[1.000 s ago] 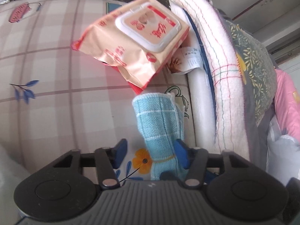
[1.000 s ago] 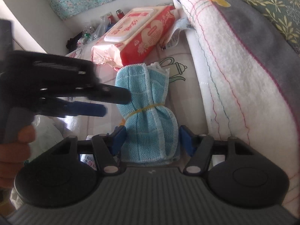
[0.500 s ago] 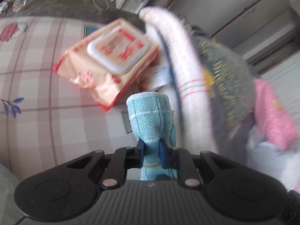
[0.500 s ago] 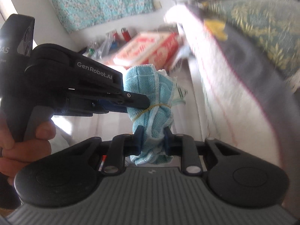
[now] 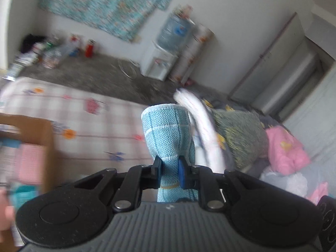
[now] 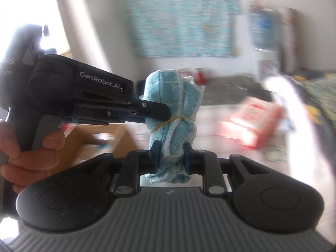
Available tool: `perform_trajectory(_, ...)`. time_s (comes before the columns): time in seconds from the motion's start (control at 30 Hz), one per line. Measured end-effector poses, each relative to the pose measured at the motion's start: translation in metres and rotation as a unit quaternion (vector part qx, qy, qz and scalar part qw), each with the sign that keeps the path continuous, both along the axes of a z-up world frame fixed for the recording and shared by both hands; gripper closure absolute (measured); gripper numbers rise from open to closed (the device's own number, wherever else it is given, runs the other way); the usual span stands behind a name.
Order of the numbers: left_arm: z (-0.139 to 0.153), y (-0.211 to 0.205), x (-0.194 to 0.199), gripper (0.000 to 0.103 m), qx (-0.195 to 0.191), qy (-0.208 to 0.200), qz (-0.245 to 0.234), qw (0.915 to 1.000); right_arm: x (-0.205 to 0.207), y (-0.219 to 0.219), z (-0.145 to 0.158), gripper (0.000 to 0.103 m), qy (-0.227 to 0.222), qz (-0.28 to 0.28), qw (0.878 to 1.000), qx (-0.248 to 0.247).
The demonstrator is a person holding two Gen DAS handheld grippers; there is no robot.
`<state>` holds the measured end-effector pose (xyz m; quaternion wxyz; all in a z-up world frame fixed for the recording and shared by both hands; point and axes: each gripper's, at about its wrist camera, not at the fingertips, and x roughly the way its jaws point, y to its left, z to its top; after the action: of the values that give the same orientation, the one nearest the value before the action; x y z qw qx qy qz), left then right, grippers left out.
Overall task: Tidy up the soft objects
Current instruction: 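Carry the blue towel bundle into the box with both tools and open them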
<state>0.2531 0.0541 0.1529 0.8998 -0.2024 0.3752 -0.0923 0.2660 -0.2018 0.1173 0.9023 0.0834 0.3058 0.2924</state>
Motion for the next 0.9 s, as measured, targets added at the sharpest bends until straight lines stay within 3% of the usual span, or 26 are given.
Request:
perform_trajectory(0.2,0.002,0.116,-0.071,0.086,0.051,0.007,0.108,0.9928,-0.019,0.12,0.015,0.082,0.036,0.123,0.991,0.044)
perform_trajectory(0.33,-0.022,0.179,-0.092,0.086,0.072,0.051,0.151,0.9846,-0.024,0.199,0.0,0.082,0.1,0.184,0.976,0.063)
perform_trajectory(0.47,-0.055,0.224,-0.099,0.086,0.074,0.099,0.179,0.9761,-0.025,0.265,-0.032,0.082,0.167,0.21,0.961,0.063)
perform_trajectory(0.63,-0.075,0.251,-0.085,0.083,0.113,0.116,0.18,0.9703,-0.031,0.321,-0.057,0.079,0.207,0.2,0.956,0.056)
perform_trajectory(0.73,-0.084,0.253,-0.077,0.07,0.169,0.124,0.185,0.96,-0.029,0.347,-0.078,0.062,0.241,0.193,0.95,0.052)
perform_trajectory(0.77,-0.086,0.254,-0.076,0.069,0.174,0.128,0.185,0.9588,-0.027,0.353,-0.087,0.057,0.259,0.197,0.944,0.049)
perform_trajectory(0.9,-0.094,0.255,-0.077,0.067,0.156,0.131,0.18,0.9623,-0.035,0.355,-0.108,0.056,0.286,0.199,0.936,0.042)
